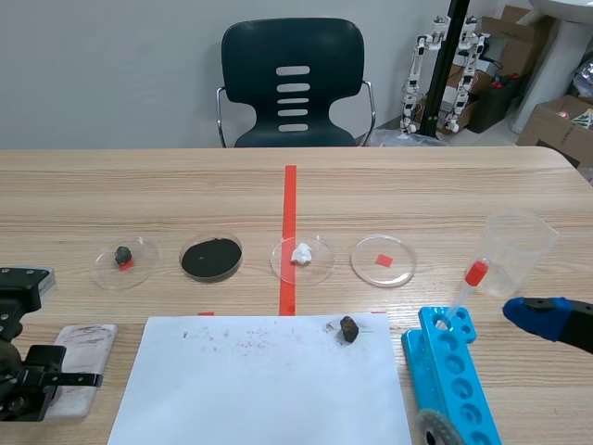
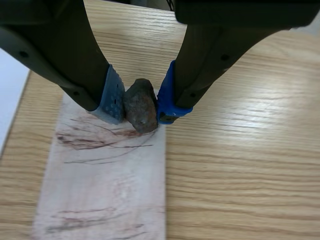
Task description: Rub the mineral on the streak plate below the first streak
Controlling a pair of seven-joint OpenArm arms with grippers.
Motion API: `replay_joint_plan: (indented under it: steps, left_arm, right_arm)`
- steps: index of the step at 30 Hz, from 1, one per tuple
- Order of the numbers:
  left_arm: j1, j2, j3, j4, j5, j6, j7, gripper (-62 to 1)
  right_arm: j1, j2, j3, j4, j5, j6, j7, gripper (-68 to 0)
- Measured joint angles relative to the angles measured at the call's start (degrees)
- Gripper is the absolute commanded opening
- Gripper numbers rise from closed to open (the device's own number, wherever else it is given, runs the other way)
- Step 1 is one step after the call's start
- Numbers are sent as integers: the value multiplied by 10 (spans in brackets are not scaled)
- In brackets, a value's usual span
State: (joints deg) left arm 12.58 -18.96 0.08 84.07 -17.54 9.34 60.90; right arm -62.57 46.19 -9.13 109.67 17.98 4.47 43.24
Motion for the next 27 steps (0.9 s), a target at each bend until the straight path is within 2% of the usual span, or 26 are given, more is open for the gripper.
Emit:
replay_joint_plan:
  steps: [2, 5, 10, 15, 17, 20, 24, 27]
  left_arm:
    - [0, -6, -3, -3, -45, -17, -5, -496]
    - [1, -6, -4, -3, -94, -38, -12, -496]
    - [1, -4, -2, -4, -127, -61, -13, -496]
    - [2, -4, -2, -4, -125, -60, -19, -496]
    - [6, -3, -2, -1, -113, -61, -30, -496]
    - [31, 1, 2, 21, -78, -60, -99, -496]
    - [81, 1, 3, 98, -57, -61, -199, -496]
    - [116, 1, 3, 150, -27, -62, -271, -496]
  right_arm:
    - [0, 0, 0, 0, 0, 0, 0, -84]
    - [0, 0, 0, 0, 0, 0, 0, -84]
    - [0, 0, 0, 0, 0, 0, 0, -84]
    - [0, 0, 0, 0, 0, 0, 0, -84]
    - [0, 0, 0, 0, 0, 0, 0, -84]
    - [0, 0, 0, 0, 0, 0, 0, -84]
    - [0, 0, 0, 0, 0, 0, 0, -84]
    - [0, 0, 0, 0, 0, 0, 0, -84]
